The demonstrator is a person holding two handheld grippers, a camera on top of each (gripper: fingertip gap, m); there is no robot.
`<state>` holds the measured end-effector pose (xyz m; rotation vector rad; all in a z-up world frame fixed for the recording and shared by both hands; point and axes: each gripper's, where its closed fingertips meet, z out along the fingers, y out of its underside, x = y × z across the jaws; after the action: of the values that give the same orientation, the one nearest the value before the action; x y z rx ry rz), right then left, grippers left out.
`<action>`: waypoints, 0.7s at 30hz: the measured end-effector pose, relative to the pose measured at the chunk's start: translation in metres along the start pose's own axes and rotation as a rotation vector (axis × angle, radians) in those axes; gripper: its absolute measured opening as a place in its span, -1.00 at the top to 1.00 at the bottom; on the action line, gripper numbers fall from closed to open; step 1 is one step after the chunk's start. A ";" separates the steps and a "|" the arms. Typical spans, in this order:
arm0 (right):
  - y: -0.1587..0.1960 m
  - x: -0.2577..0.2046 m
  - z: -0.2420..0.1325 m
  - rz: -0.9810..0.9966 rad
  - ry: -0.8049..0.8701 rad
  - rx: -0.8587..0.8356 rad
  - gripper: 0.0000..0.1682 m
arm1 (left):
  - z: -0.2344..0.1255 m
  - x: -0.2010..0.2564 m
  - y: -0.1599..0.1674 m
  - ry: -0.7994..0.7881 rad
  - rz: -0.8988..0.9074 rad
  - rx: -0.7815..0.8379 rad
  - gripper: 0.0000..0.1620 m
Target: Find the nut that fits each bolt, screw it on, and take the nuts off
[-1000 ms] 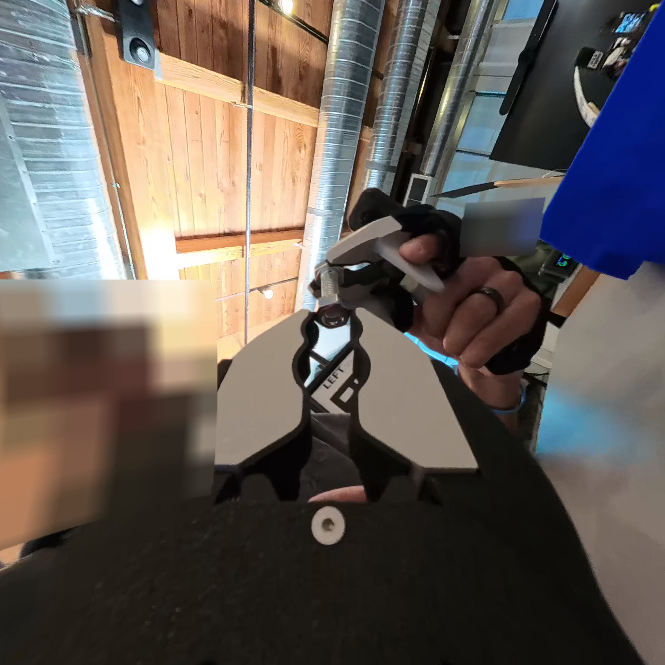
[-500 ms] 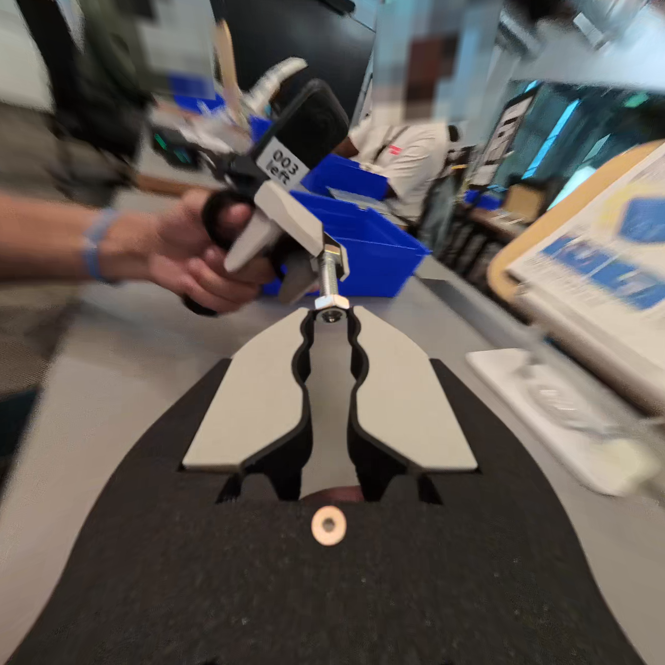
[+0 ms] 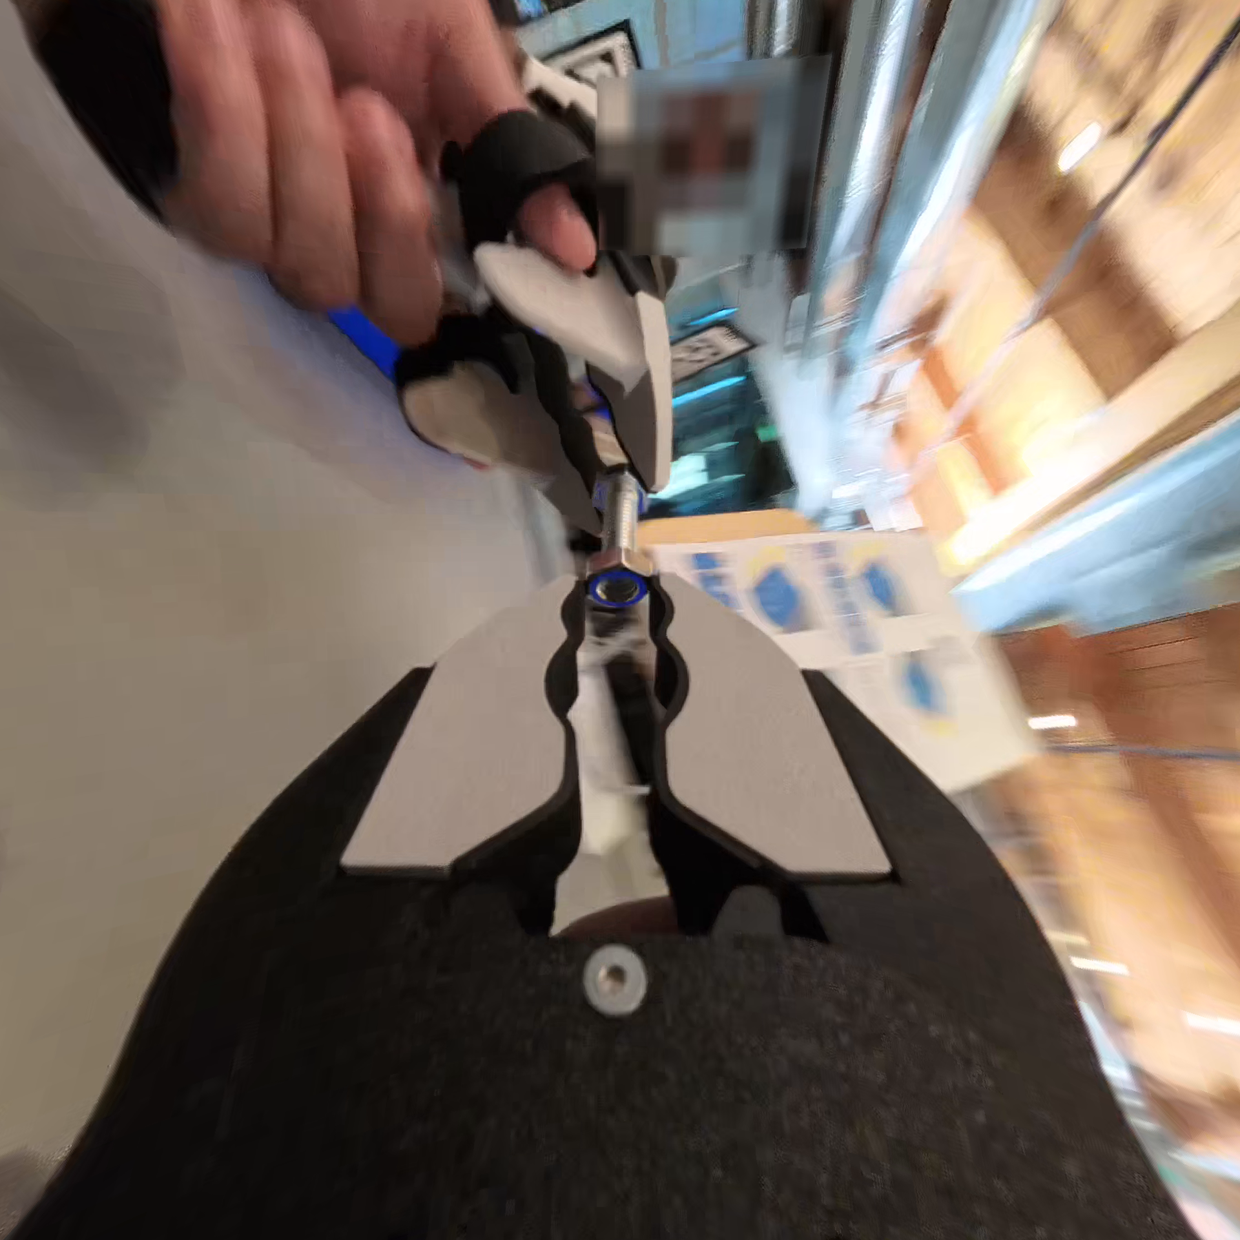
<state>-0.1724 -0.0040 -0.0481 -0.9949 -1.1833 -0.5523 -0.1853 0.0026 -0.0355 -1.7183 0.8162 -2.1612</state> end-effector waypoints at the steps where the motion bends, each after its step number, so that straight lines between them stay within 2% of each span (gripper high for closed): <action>1: -0.005 -0.003 -0.001 0.139 -0.061 0.040 0.75 | -0.001 0.002 -0.002 0.009 0.010 0.005 0.79; 3: -0.018 0.000 -0.003 0.386 -0.141 0.132 0.55 | -0.005 0.010 -0.008 0.040 0.056 0.031 0.79; 5: -0.026 0.005 -0.004 0.685 -0.219 0.231 0.45 | -0.010 0.015 -0.012 0.018 0.141 0.036 0.79; 7: -0.031 0.007 -0.001 1.085 -0.359 0.325 0.46 | -0.016 0.019 -0.015 -0.014 0.236 0.036 0.79; 11: -0.020 0.007 0.019 1.994 -0.644 0.443 0.44 | -0.024 0.022 -0.017 -0.117 0.457 0.005 0.79; 13: -0.018 -0.002 0.025 2.319 -0.811 0.484 0.41 | -0.028 0.021 -0.019 -0.175 0.540 -0.006 0.79; 16: -0.026 -0.010 0.025 2.543 -0.993 0.545 0.47 | -0.028 0.019 -0.014 -0.205 0.592 -0.058 0.79; 21: -0.024 -0.009 0.025 2.628 -0.991 0.645 0.67 | -0.025 0.014 -0.007 -0.215 0.603 -0.091 0.79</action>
<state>-0.2068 0.0051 -0.0467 -1.2854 0.1253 2.3461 -0.2118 0.0073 -0.0236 -1.4580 1.1965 -1.5348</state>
